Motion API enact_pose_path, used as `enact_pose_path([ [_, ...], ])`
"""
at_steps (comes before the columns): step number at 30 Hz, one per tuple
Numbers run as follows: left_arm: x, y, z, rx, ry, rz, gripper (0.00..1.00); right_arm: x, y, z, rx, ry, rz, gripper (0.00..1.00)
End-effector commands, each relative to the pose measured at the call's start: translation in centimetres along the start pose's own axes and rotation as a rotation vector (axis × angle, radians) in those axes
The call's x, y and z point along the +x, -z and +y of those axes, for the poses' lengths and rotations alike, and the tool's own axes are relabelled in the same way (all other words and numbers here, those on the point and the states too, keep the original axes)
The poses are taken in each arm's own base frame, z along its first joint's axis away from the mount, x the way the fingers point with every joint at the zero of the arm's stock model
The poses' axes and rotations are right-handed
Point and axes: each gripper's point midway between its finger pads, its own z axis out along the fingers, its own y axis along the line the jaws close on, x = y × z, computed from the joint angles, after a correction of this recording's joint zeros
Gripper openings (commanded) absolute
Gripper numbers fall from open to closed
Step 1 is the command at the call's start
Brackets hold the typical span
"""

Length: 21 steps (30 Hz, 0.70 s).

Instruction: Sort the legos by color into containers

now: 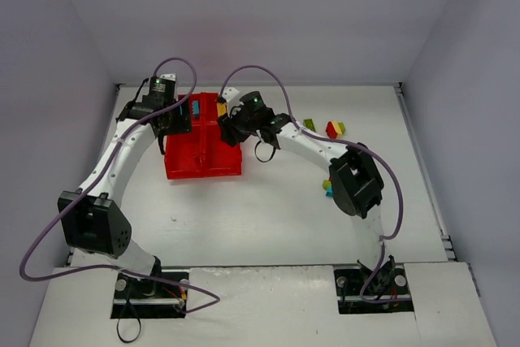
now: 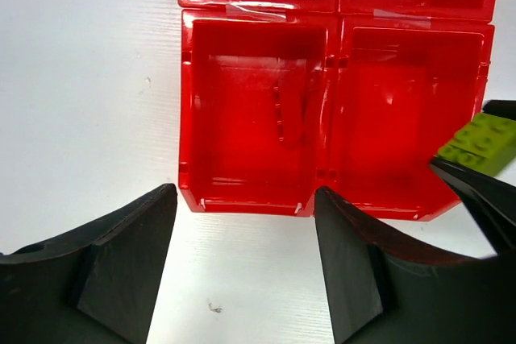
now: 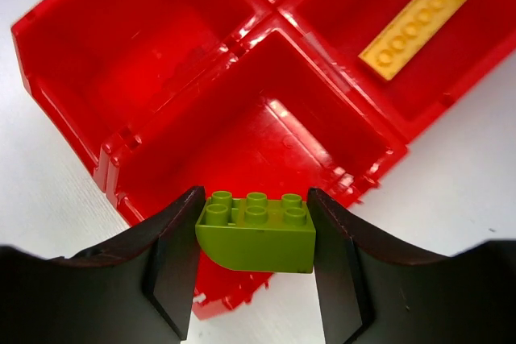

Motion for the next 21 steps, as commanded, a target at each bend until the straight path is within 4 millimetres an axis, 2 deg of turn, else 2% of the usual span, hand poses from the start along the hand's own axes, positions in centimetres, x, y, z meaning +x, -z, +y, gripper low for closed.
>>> enact_pose_path([
  [1,-1.5,2.5,1.2,-0.028,0.025,-0.075,0.63,-3.7,-0.7,1.6,-0.073,0.055,-0.103,0.23],
  [2,-1.4,2.5,1.4,-0.034,0.026,-0.073,0.63,-4.2,-0.8,1.8,-0.078,0.057,-0.112,0.25],
  [5,-1.3,2.6,1.8,-0.047,0.028,-0.072,0.63,-4.1,-1.2,1.9,-0.076,0.056,-0.110,0.44],
  [9,-1.1,2.6,2.1,-0.052,0.034,-0.071,0.63,-4.1,-0.7,-0.1,0.017,0.044,-0.107,0.59],
  [10,-1.1,2.5,2.0,-0.048,0.033,-0.069,0.63,-4.4,-0.1,-1.7,0.077,0.030,-0.115,0.61],
  [12,-1.0,2.5,1.9,-0.046,0.034,-0.067,0.63,-4.1,0.4,-3.1,0.116,0.005,-0.111,0.67],
  [13,-0.9,2.5,1.9,-0.044,0.034,-0.066,0.63,-4.4,1.4,-4.8,0.148,-0.013,-0.124,0.72],
  [14,-0.9,2.5,1.8,-0.039,0.035,-0.067,0.63,-4.5,1.9,-5.5,0.151,-0.027,-0.132,0.78],
  [15,-1.0,2.4,1.8,-0.037,0.036,-0.068,0.63,-4.6,2.6,-6.0,0.151,-0.051,-0.139,0.79],
  [17,-0.9,2.3,1.5,-0.025,0.036,-0.065,0.63,-4.5,3.8,-8.6,0.201,-0.090,-0.151,0.79],
  [18,-0.9,2.2,1.4,-0.021,0.036,-0.064,0.63,-4.1,4.3,-9.8,0.237,-0.108,-0.148,0.79],
  [20,-0.9,2.2,1.3,-0.013,0.037,-0.062,0.63,-2.1,5.8,-13.8,0.373,-0.165,-0.121,0.79],
  [21,-0.8,2.2,1.2,-0.007,0.037,-0.062,0.63,-1.5,6.4,-15.1,0.413,-0.177,-0.113,0.79],
])
